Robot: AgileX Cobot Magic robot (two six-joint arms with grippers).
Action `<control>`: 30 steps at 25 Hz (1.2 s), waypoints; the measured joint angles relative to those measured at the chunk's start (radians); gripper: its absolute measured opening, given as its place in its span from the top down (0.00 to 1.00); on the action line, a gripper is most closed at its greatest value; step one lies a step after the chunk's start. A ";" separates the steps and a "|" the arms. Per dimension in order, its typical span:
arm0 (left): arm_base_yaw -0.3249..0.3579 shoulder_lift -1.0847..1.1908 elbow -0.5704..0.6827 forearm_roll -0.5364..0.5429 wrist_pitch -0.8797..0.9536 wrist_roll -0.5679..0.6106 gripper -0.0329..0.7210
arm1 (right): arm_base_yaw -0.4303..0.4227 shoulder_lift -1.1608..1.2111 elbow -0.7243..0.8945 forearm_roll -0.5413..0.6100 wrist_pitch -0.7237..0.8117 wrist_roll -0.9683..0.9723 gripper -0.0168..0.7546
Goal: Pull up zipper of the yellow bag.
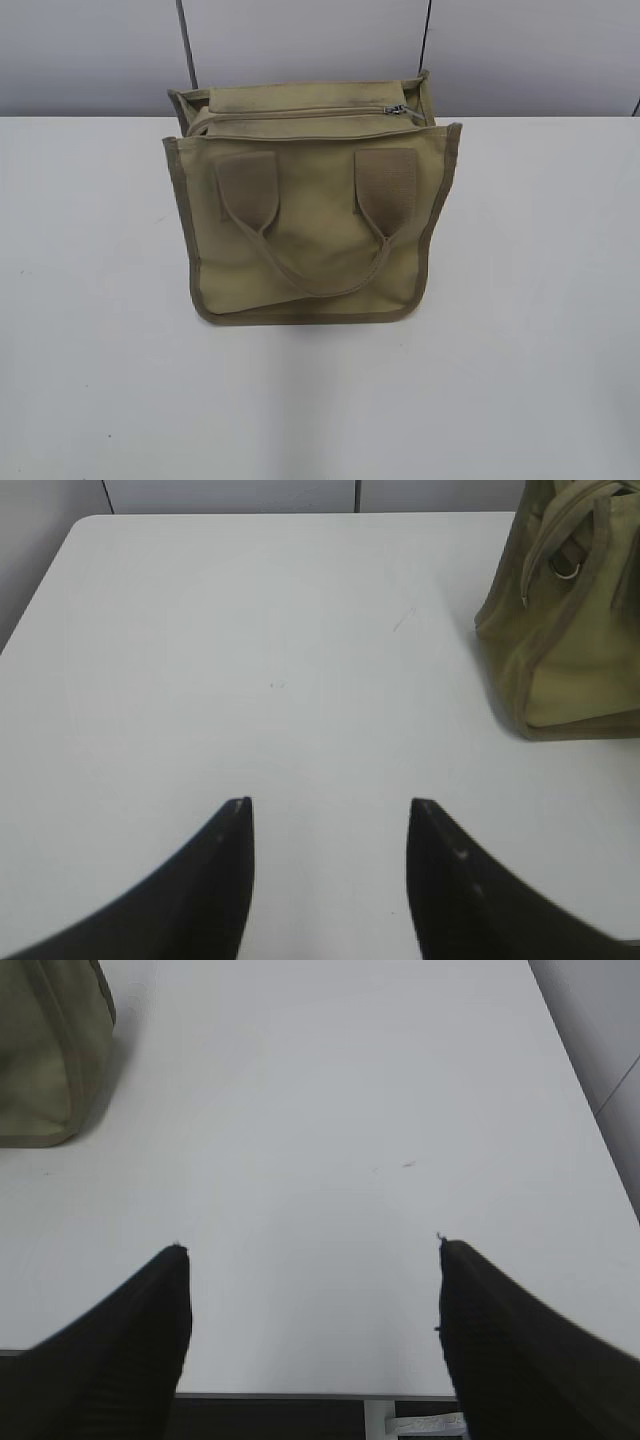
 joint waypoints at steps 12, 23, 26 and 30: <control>-0.003 0.000 0.001 0.000 0.000 0.000 0.51 | 0.000 0.000 0.000 0.002 0.000 0.000 0.25; -0.031 0.000 0.001 0.000 0.000 0.000 0.60 | 0.000 0.000 0.001 0.003 0.000 0.000 0.25; -0.009 0.000 0.001 0.000 0.000 0.000 0.61 | 0.000 0.000 0.001 0.003 0.000 0.000 0.25; -0.003 0.000 0.001 0.000 0.000 0.000 0.61 | 0.000 0.000 0.001 0.003 0.000 0.000 0.25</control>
